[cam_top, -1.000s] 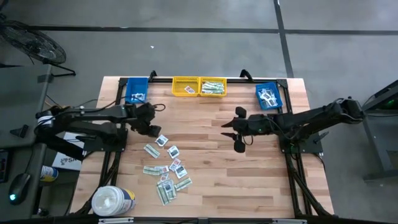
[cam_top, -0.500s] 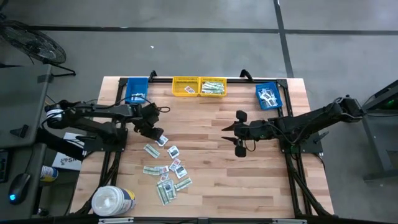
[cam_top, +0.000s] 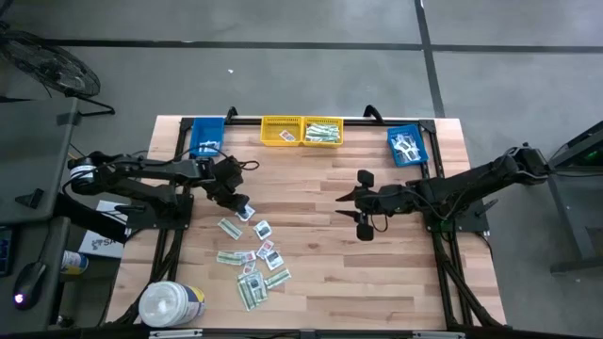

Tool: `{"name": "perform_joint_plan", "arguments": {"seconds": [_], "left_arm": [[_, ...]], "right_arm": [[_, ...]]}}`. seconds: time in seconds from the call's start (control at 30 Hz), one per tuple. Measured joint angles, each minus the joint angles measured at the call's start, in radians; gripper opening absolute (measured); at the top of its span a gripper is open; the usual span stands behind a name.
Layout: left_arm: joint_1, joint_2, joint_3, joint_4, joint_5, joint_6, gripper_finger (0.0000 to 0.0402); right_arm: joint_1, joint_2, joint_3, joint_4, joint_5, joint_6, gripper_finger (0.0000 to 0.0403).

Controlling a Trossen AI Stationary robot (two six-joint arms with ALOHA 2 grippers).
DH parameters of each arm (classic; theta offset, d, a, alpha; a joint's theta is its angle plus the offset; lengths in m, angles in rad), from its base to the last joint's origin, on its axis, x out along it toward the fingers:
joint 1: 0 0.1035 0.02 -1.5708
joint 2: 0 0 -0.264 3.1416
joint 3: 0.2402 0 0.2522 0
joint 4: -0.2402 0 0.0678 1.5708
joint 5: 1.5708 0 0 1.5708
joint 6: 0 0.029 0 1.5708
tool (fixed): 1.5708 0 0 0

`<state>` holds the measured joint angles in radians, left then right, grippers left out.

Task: Pick & Place First Aid Supplies
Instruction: Put the black towelette pack into the right blue bin

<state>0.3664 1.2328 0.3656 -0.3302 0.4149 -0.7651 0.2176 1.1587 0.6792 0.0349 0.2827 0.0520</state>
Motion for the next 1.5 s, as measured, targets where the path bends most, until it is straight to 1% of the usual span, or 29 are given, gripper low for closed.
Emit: {"name": "perform_joint_plan", "arguments": {"seconds": [0.3,0.37,0.57,0.7,0.83,1.2,1.3,1.4,1.5], "left_arm": [[0.0,0.001,-0.002,0.006,0.01,0.001,0.0172],[0.0,0.002,-0.003,0.017,0.017,0.001,0.016],[0.0,0.003,-0.004,0.039,0.029,0.002,0.0103],[0.0,0.004,-0.004,0.042,0.044,0.01,0.0076],[0.0,0.004,-0.004,0.049,0.056,0.01,0.0064],[0.0,0.003,-0.004,0.049,0.069,0.028,0.0058],[0.0,0.003,-0.004,0.046,0.069,0.028,0.004],[0.0,0.004,-0.004,0.042,0.069,0.04,0.0011],[0.0,0.004,-0.004,0.042,0.07,0.055,0.0004]], "right_arm": [[0.0,0.0,-0.007,-0.007,0.002,0.018,0.0138],[0.0,0.0,-0.007,-0.007,0.003,0.018,0.0138],[0.0,0.0,-0.007,-0.008,0.003,0.018,0.0138],[0.0,0.0,-0.007,-0.008,0.003,0.018,0.0138],[0.0,0.0,-0.007,-0.008,0.003,0.018,0.0138],[0.0,0.0,-0.007,-0.009,0.002,0.018,0.0138],[0.0,0.0,-0.007,-0.009,0.002,0.018,0.0138],[0.0,0.0,-0.007,-0.009,0.002,0.018,0.0138],[0.0,0.0,-0.007,-0.011,0.002,0.018,0.0138]]}}
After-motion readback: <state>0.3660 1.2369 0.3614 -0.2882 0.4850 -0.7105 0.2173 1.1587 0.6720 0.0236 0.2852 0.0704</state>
